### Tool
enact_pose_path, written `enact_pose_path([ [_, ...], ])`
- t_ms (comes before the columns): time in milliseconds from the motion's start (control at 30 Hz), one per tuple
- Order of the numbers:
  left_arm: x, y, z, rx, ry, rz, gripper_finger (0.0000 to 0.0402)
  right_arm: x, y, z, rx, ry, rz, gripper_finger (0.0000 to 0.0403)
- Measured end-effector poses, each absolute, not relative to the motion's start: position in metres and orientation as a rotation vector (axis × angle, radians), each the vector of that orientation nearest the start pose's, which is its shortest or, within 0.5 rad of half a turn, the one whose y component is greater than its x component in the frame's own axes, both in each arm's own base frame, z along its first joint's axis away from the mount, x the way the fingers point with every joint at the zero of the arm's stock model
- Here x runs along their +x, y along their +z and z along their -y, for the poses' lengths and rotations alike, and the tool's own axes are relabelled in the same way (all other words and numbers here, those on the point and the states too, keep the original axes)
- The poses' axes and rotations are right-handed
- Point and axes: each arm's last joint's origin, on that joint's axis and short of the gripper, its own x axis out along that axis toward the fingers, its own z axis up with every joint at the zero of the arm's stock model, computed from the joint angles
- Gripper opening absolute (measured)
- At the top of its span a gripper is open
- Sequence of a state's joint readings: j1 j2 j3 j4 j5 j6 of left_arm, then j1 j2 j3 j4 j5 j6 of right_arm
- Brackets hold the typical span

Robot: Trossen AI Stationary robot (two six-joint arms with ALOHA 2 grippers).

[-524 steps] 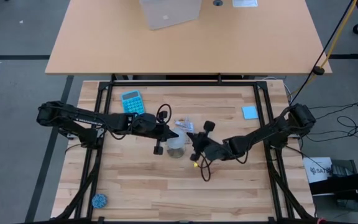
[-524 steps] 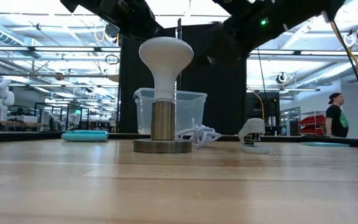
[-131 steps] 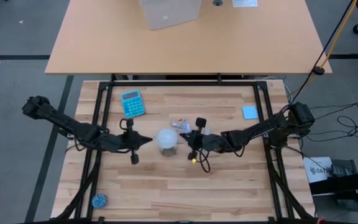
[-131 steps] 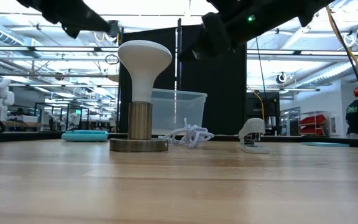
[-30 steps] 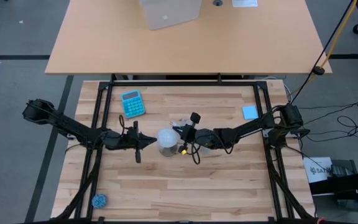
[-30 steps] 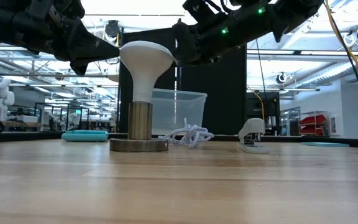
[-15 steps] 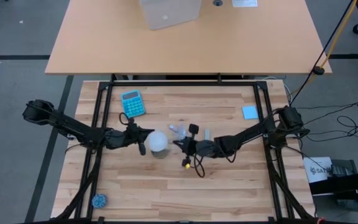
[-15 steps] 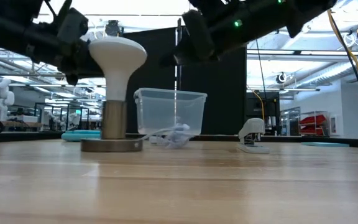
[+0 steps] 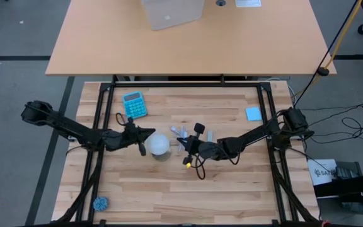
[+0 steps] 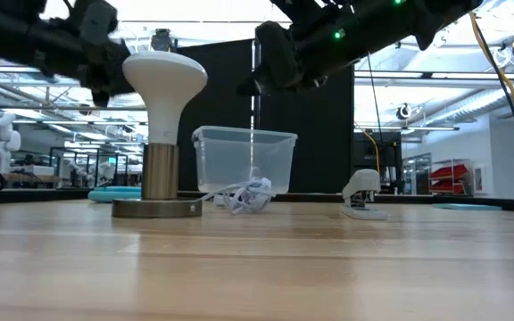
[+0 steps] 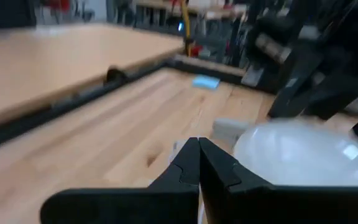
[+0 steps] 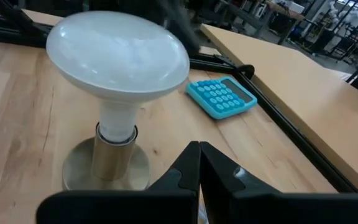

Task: Screw lightbulb
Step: Insert the light bulb into the lamp

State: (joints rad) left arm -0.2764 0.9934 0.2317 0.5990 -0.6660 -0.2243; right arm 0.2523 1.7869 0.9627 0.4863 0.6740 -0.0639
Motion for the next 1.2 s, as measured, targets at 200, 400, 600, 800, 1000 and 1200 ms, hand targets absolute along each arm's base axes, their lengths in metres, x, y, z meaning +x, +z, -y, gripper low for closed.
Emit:
enact_pose_path([
  [200, 0.161, 0.214, 0.046, -0.033, 0.319, 0.036, 0.0, 0.366, 0.194, -0.075, -0.209, -0.41, -0.299, 0.0],
  [400, 0.15, 0.22, 0.064, 0.048, 0.102, 0.051, 0.0, 0.371, 0.203, -0.063, -0.176, -0.395, -0.215, 0.0],
  [600, 0.157, 0.197, 0.075, 0.017, 0.089, -0.094, 0.0, 0.376, 0.207, -0.043, -0.138, -0.359, -0.173, 0.0],
  [800, 0.16, 0.192, 0.081, 0.019, 0.096, -0.098, 0.0, 0.379, 0.211, -0.039, -0.125, -0.321, -0.157, 0.0],
  [1000, 0.162, 0.188, 0.076, -0.011, 0.132, -0.136, 0.0, 0.383, 0.216, -0.04, -0.14, -0.29, -0.158, 0.0],
  [1200, 0.163, 0.186, 0.072, -0.015, 0.182, -0.151, 0.0, 0.383, 0.214, -0.042, -0.137, -0.242, -0.18, 0.0],
])
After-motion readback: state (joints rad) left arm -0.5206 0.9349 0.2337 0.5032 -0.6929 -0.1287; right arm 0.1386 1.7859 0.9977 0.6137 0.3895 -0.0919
